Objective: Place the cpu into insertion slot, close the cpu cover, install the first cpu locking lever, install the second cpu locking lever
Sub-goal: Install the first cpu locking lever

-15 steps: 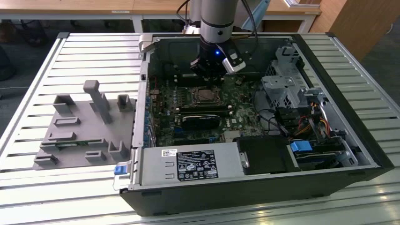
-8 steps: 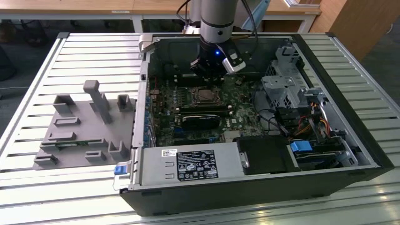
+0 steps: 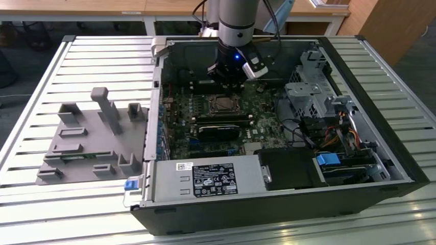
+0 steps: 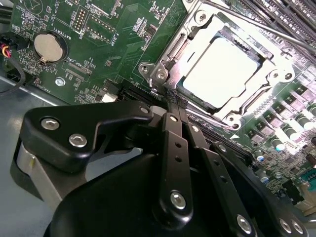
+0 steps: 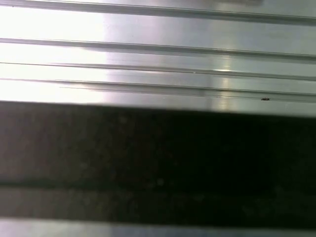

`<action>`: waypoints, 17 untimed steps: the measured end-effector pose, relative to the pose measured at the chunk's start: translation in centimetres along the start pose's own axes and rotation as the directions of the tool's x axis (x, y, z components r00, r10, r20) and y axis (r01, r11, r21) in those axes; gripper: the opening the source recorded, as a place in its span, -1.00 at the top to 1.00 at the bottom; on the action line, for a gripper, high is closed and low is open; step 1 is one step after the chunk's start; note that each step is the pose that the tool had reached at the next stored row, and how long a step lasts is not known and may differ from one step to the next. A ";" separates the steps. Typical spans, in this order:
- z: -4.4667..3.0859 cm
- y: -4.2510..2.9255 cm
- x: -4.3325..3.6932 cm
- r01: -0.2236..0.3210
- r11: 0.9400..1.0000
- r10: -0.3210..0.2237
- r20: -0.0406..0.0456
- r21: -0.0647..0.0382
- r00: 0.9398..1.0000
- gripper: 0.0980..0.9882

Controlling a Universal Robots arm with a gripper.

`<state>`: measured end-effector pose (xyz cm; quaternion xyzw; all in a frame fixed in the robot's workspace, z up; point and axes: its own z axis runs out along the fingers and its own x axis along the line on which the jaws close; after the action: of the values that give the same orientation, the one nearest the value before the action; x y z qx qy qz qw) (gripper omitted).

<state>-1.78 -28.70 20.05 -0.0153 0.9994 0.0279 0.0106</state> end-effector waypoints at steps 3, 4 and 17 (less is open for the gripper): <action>-0.01 0.00 -0.01 0.000 1.000 0.000 0.000 0.003 1.000 0.96; 0.00 -0.01 -0.01 0.000 1.000 0.000 0.000 0.006 1.000 0.96; 0.22 -0.02 0.00 0.000 0.999 0.000 -0.001 0.034 1.000 0.96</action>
<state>-1.78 -28.70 19.83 -0.0151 0.9998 0.0110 0.0101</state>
